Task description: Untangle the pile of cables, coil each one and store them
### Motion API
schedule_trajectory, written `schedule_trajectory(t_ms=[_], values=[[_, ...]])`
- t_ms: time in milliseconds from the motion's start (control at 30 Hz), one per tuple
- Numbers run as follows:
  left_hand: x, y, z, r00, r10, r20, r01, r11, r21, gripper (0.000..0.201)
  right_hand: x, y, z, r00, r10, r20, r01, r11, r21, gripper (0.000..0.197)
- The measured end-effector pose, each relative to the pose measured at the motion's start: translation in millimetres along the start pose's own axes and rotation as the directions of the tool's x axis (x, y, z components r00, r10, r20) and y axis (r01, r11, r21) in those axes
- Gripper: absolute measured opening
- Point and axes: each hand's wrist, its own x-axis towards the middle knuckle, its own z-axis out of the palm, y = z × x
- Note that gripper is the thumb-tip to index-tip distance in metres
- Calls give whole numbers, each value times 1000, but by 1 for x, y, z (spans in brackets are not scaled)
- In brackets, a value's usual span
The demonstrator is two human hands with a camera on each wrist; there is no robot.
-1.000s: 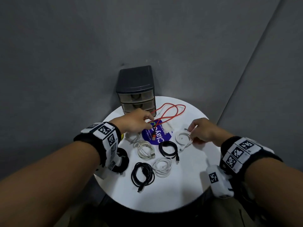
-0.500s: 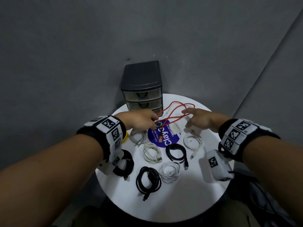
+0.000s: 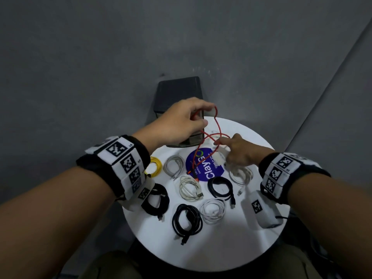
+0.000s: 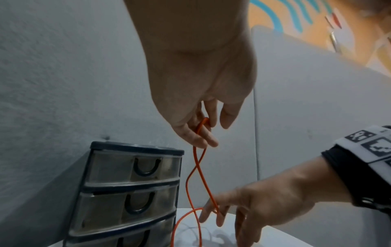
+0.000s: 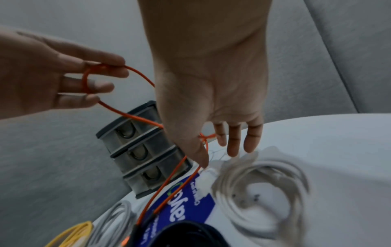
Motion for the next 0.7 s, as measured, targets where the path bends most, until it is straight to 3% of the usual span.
schedule_trajectory(t_ms=[167,267,400,533,700], values=[[-3,9,-10,981,67,-183,-82,994,-74,45,0,-8,-5,986,14,-169,4,994,106,68],[-9,20,-23,947,111,-300,-165,973,-163,41,-3,-7,-12,980,-16,-200,39,993,111,59],[-19,26,-34,901,137,-411,-233,953,-193,41,-9,-14,-21,942,-44,-332,117,972,204,56],[-27,30,-37,884,130,-449,-235,954,-187,42,-21,-31,-27,903,5,-430,213,864,457,58],[-39,52,-47,843,173,-509,-325,918,-227,40,-46,-49,-37,833,10,-553,331,793,512,49]])
